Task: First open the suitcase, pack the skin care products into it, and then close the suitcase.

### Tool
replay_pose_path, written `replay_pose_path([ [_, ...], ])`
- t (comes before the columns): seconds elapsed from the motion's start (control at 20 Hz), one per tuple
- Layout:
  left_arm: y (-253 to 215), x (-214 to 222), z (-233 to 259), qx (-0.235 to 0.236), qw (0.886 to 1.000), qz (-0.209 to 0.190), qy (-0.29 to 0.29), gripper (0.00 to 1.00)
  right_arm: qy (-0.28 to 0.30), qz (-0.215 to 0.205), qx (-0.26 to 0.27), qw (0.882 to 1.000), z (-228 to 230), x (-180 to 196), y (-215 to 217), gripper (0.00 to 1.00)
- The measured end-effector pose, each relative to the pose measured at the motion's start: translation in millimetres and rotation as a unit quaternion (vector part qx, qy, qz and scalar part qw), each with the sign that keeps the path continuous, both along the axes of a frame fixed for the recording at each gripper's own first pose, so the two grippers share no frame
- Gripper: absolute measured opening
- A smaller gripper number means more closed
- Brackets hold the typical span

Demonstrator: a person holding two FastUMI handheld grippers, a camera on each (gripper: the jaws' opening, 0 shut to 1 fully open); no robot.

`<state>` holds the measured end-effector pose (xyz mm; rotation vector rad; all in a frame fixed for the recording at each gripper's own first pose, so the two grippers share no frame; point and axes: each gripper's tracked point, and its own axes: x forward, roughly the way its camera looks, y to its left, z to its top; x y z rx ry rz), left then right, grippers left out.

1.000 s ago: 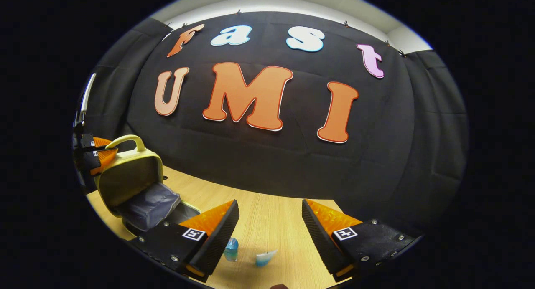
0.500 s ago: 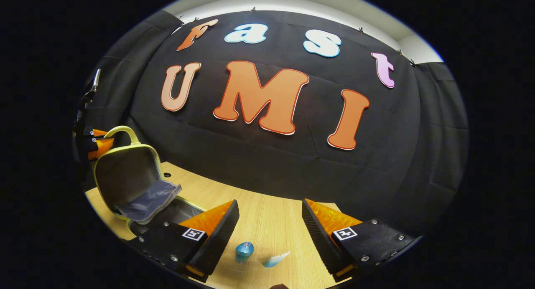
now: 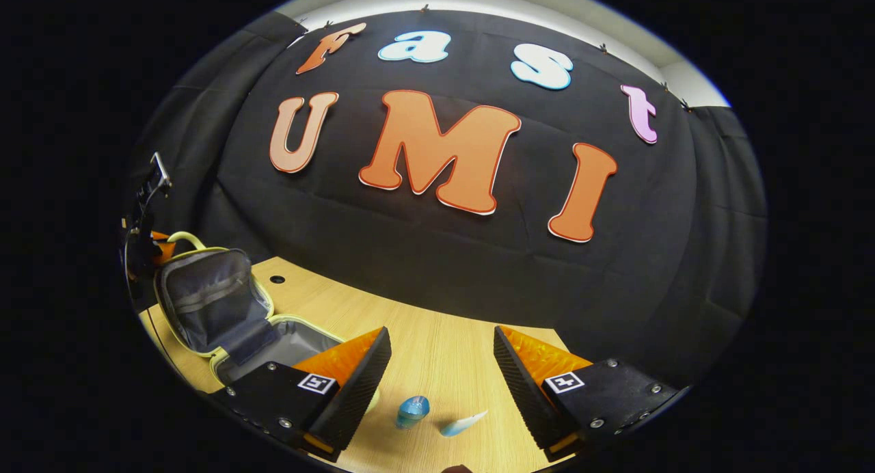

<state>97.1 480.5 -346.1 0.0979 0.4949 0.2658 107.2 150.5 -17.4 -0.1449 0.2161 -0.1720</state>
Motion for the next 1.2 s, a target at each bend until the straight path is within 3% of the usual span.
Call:
replay_pose_path([
  [0.25, 7, 13, -55, -0.023, 0.998, 0.002, 0.055, 0.09, -0.009, 0.003, 0.006, 1.0, 3, -7, -5, 0.95],
  [0.3, 15, 12, -60, -0.004, 0.998, 0.012, 0.067, 0.09, -0.008, 0.002, 0.005, 1.0, 3, -9, -9, 0.96],
  [0.35, 21, 15, -57, 0.023, 0.997, 0.015, 0.068, 0.15, -0.006, 0.002, 0.005, 1.0, 2, -11, -13, 0.96],
  [0.45, 13, 13, -40, 0.024, 0.998, 0.006, 0.05, 0.28, -0.006, 0.002, 0.007, 1.0, 4, -16, -24, 0.96],
  [0.7, -61, 13, 30, 0.014, 0.999, -0.037, -0.01, 0.76, -0.006, 0.001, 0.008, 1.0, -2, -29, -53, 0.96],
  [0.85, -124, 14, 70, 0.017, 0.996, -0.077, -0.036, 0.85, -0.01, 0.02, 0.011, 1.0, -8, -38, -70, 0.96],
  [1.05, -210, 2, 116, 0.007, 0.993, -0.097, -0.071, 0.97, -0.004, 0.039, 0.029, 0.999, -23, -50, -96, 0.95],
  [1.2, -274, -9, 123, -0.012, 0.99, -0.116, -0.077, 0.97, 0.007, 0.055, 0.042, 0.998, -41, -57, -103, 0.96],
])
